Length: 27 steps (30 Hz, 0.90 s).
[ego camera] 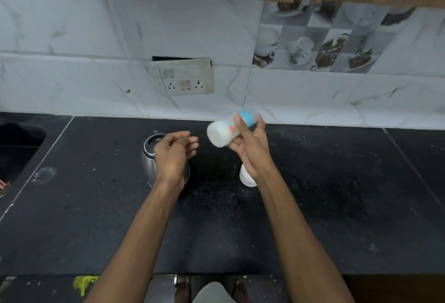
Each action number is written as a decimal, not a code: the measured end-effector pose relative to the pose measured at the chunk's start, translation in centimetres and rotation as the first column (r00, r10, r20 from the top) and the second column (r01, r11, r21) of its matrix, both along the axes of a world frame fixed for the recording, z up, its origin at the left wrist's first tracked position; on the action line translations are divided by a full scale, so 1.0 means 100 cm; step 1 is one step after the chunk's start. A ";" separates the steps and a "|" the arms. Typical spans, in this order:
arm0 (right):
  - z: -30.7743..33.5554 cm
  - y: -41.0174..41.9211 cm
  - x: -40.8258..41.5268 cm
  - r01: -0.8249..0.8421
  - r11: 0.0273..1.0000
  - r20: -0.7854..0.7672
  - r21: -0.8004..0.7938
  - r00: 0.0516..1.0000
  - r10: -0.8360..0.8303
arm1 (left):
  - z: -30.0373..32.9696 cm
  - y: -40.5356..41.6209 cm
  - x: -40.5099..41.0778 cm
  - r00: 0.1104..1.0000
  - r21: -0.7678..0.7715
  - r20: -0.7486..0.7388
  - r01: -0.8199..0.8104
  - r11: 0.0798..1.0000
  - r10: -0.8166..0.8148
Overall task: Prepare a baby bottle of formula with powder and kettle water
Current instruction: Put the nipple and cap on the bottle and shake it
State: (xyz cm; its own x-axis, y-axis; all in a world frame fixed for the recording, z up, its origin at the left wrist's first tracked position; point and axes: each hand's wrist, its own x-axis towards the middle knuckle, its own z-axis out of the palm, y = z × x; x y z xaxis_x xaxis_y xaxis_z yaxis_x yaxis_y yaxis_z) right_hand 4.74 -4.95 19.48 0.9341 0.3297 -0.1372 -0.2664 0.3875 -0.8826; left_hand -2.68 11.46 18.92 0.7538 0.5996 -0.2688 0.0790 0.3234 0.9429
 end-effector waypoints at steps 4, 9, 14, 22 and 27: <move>-0.005 0.001 -0.005 -0.132 0.985 0.070 -0.111 0.988 0.140 | 0.007 -0.001 0.000 1.000 -0.012 0.016 0.020 1.000 -0.020; -0.004 0.001 -0.004 -0.165 0.979 0.044 -0.120 0.984 0.171 | 0.008 0.000 -0.002 1.000 -0.004 0.017 0.021 1.000 -0.021; 0.001 -0.004 0.002 -0.114 0.993 0.000 -0.040 0.993 0.115 | 0.006 0.002 -0.005 1.000 -0.011 0.006 0.006 1.000 -0.006; -0.014 -0.002 -0.008 -0.166 0.986 0.001 0.000 0.986 0.166 | 0.006 0.003 -0.006 1.000 -0.015 0.006 0.001 1.000 -0.001; -0.019 -0.005 -0.011 -0.029 0.991 -0.080 0.129 0.996 0.040 | 0.002 0.006 -0.009 1.000 -0.025 0.002 -0.019 1.000 0.019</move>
